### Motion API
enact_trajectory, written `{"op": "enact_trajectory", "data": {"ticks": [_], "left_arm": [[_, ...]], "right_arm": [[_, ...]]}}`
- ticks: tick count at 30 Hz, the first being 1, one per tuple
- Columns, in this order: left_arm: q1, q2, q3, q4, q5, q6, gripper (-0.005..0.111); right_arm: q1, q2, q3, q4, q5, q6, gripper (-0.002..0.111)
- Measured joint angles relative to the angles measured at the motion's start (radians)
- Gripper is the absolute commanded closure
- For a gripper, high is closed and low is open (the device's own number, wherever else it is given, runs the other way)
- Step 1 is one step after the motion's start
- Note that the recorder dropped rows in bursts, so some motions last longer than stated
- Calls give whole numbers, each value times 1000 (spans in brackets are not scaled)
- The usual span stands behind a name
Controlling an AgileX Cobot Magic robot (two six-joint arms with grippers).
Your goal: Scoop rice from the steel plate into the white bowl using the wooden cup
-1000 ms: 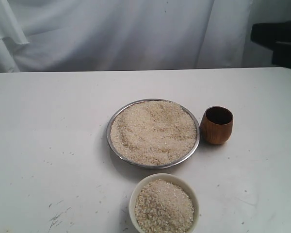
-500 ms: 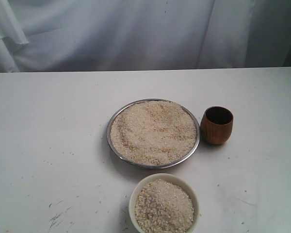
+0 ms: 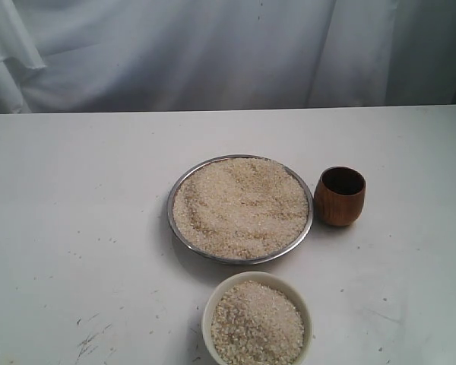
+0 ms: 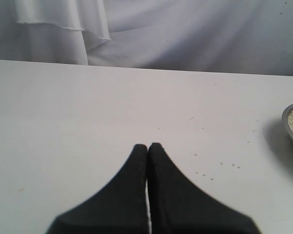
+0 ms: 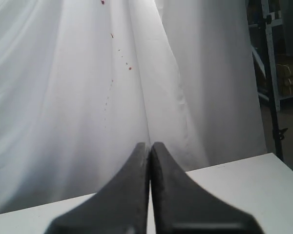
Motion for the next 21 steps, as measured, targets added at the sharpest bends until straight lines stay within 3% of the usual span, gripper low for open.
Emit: {"op": "enact_trajectory", "data": {"ticks": [5,7,12,15,21], "left_arm": [[0,0,0,0,0,0,107],[0,0,0,0,0,0,107],[0,0,0,0,0,0,107],[0,0,0,0,0,0,107],[0,0,0,0,0,0,107]], "right_arm": [[0,-4,16,83,-35,-92,108],[0,-16,37,250,-49,-258,108],[0,-95,116,884,-62,-907,108],[0,-153,160,1139,-52,-1135,108],[0,-182,207,1245,-11,-1209,108]]}}
